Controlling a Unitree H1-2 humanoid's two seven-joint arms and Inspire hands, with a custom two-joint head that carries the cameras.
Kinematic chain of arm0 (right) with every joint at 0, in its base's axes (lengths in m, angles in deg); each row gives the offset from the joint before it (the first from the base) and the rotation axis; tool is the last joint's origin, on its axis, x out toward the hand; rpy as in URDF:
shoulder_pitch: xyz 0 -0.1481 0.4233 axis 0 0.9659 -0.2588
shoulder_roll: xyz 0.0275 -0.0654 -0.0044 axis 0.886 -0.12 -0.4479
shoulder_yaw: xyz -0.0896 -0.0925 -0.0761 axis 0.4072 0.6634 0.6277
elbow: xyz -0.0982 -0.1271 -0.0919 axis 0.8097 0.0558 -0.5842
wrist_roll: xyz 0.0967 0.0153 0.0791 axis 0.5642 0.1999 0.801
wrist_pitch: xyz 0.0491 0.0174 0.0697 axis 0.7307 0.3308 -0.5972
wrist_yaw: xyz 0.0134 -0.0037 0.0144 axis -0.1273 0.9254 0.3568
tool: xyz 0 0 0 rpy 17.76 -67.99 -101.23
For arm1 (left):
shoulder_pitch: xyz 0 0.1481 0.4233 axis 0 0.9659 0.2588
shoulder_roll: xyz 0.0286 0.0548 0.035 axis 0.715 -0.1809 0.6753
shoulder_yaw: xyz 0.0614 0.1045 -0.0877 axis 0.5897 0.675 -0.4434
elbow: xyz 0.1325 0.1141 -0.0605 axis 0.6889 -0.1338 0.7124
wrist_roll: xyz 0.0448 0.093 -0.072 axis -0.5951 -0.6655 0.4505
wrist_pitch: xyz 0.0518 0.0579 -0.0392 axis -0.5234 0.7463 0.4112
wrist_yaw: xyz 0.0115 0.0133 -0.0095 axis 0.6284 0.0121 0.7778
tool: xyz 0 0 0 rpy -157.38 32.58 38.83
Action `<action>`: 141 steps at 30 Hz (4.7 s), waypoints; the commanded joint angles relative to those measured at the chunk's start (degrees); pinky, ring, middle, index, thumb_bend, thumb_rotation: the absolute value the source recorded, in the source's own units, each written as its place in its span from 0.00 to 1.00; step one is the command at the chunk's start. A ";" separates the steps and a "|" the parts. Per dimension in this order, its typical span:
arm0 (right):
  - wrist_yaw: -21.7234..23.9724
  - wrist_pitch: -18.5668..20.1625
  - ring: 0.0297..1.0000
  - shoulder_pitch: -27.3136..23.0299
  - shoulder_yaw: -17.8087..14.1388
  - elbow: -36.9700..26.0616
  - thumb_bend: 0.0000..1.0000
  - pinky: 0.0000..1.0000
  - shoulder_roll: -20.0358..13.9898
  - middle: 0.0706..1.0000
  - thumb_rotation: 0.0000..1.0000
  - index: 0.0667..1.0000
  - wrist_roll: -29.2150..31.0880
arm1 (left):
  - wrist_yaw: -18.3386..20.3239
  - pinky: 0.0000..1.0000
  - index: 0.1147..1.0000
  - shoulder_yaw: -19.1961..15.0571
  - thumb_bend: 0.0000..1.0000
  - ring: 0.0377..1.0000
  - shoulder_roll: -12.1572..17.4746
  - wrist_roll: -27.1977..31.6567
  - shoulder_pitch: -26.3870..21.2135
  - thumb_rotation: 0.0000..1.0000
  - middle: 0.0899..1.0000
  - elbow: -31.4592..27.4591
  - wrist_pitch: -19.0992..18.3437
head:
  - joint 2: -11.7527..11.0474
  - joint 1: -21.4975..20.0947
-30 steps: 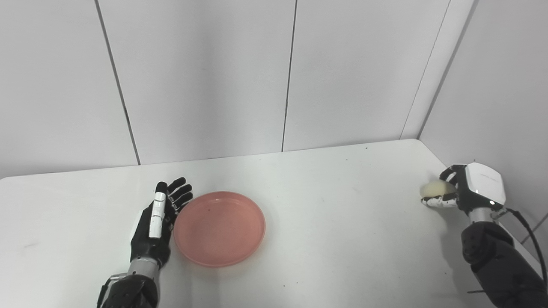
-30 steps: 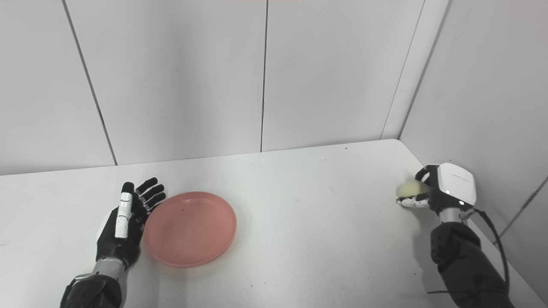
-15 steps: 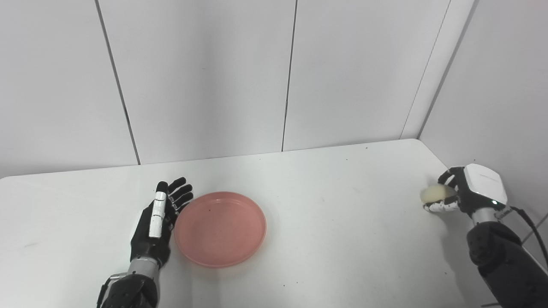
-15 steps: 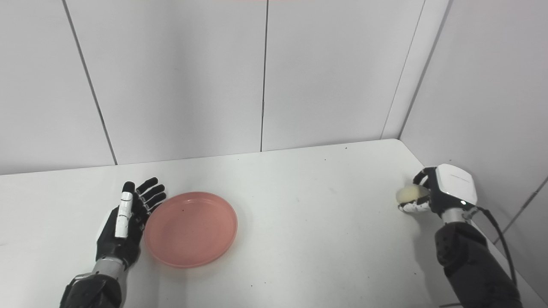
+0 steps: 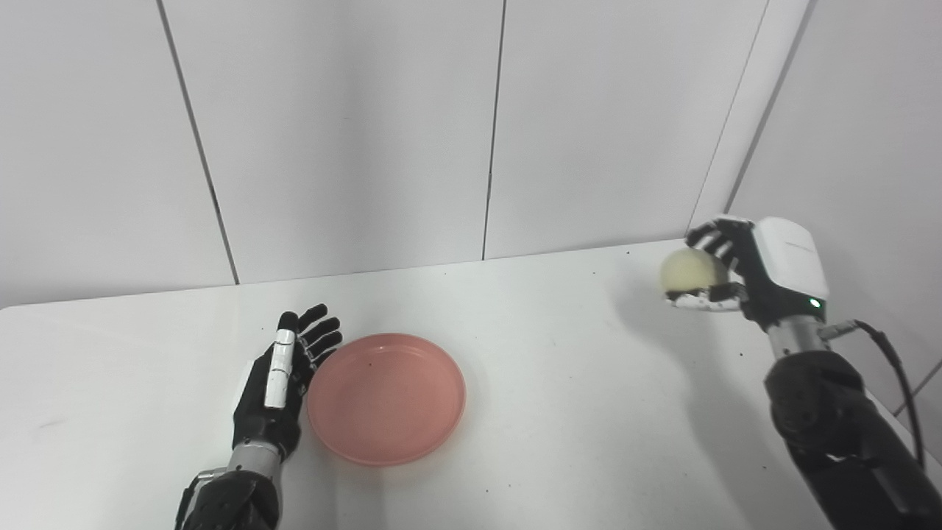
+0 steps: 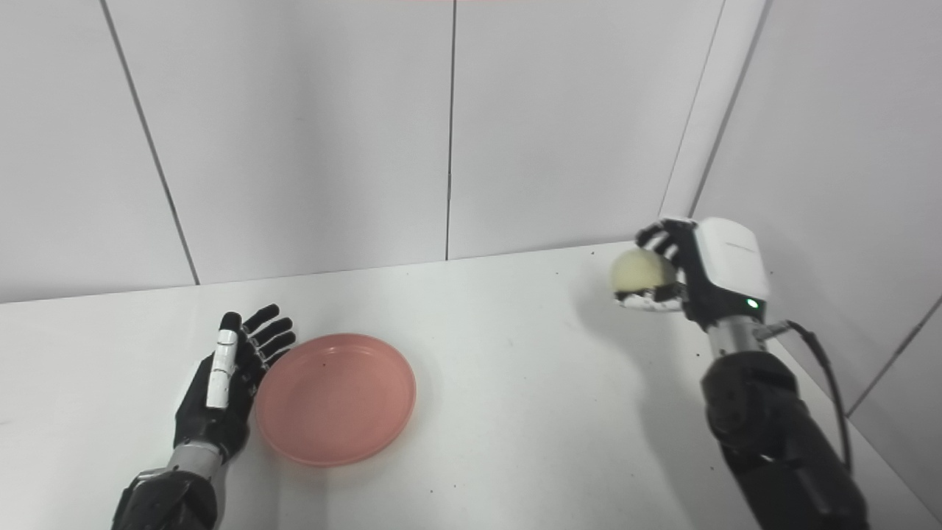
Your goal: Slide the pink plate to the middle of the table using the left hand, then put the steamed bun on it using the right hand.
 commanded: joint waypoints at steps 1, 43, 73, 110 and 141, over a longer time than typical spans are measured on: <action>0.36 1.02 0.35 -2.91 -0.76 -3.03 0.52 0.29 0.75 0.39 0.00 0.49 -1.06 | -0.46 0.80 0.72 0.35 0.73 0.79 -0.54 -0.60 -0.56 0.89 0.76 0.93 -0.57 | 0.02 0.70; 4.99 -19.11 0.38 -7.92 21.27 15.25 0.53 0.34 22.65 0.40 0.00 0.48 -5.28 | -3.15 0.77 0.74 2.87 0.70 0.81 -4.46 -4.24 -0.94 0.93 0.77 5.01 5.19 | 0.11 13.20; -0.68 -22.74 0.77 -5.36 21.38 19.88 0.83 0.70 23.17 0.75 0.60 0.72 -7.53 | -2.16 0.81 0.74 2.61 0.69 0.82 -3.92 -3.58 -0.59 0.93 0.77 5.95 5.33 | -0.54 12.53; -7.39 -28.09 0.81 1.91 -2.16 20.25 0.60 0.76 37.15 0.84 0.95 0.87 33.74 | -5.10 0.86 0.76 2.82 0.70 0.86 -3.23 -7.57 1.15 0.94 0.81 3.06 8.79 | -0.22 10.29; -2.68 -16.44 0.92 3.65 -0.23 17.62 0.68 0.90 37.07 0.94 0.98 0.92 31.85 | -7.60 0.91 0.81 2.57 0.64 0.91 -3.88 -8.18 1.76 0.94 0.87 2.05 10.04 | -0.01 9.75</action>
